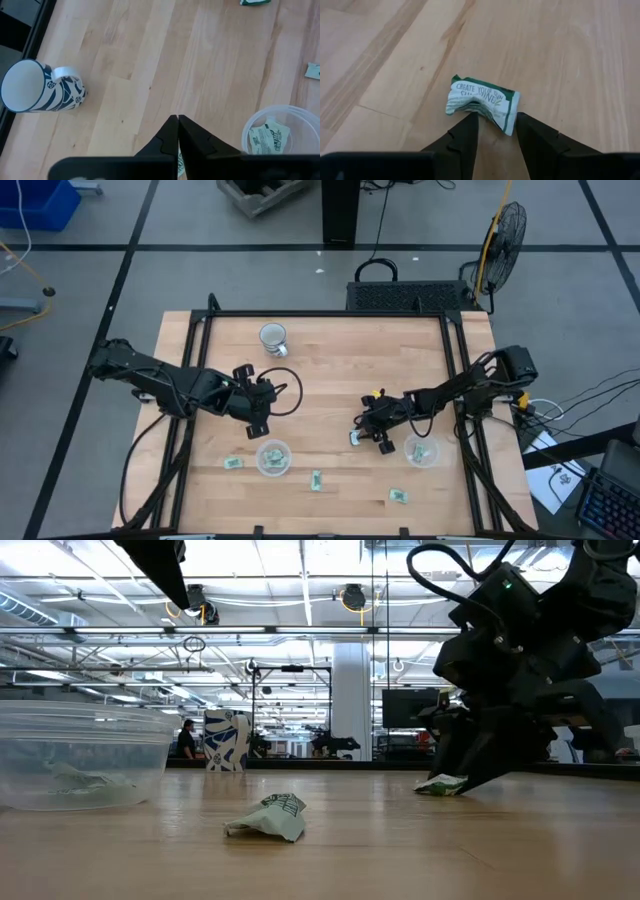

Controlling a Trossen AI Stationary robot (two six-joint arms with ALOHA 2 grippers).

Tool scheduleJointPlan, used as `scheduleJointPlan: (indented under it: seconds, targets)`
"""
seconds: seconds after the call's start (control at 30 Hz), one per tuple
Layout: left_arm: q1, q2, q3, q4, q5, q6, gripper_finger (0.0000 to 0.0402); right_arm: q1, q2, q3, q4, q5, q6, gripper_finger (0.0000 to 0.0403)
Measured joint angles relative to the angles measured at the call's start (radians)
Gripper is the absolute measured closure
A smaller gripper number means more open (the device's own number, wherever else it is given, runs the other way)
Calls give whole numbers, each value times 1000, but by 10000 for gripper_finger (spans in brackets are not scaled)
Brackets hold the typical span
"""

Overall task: Pick and place items into bin
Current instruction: Put the truvia packet into the right transparent bin

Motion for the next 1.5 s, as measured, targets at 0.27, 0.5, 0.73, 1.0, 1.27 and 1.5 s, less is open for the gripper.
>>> scheduleJointPlan:
  seconds: [0.27, 0.5, 0.73, 1.0, 1.27, 1.5]
  targets:
    - [0, 0, 0, 0, 0, 3, 367, 0, -2, -1, 15, 0, -23, 275]
    - [0, 0, 0, 0, 0, 1, 367, 0, -2, -1, 14, -1, -19, 292]
    - [0, 0, 0, 0, 0, 1, 366, 1, -2, -1, 15, -1, -19, 356]
    - [0, 0, 0, 0, -1, 1, 366, 2, -130, -4, -45, 6, 6, 396]
    - [0, 0, 0, 2, -1, 1, 366, 57, -538, -2, -390, 4, 66, 397]
    - [0, 0, 0, 4, -8, 5, 366, 201, -820, -2, -840, 7, 325, 402]
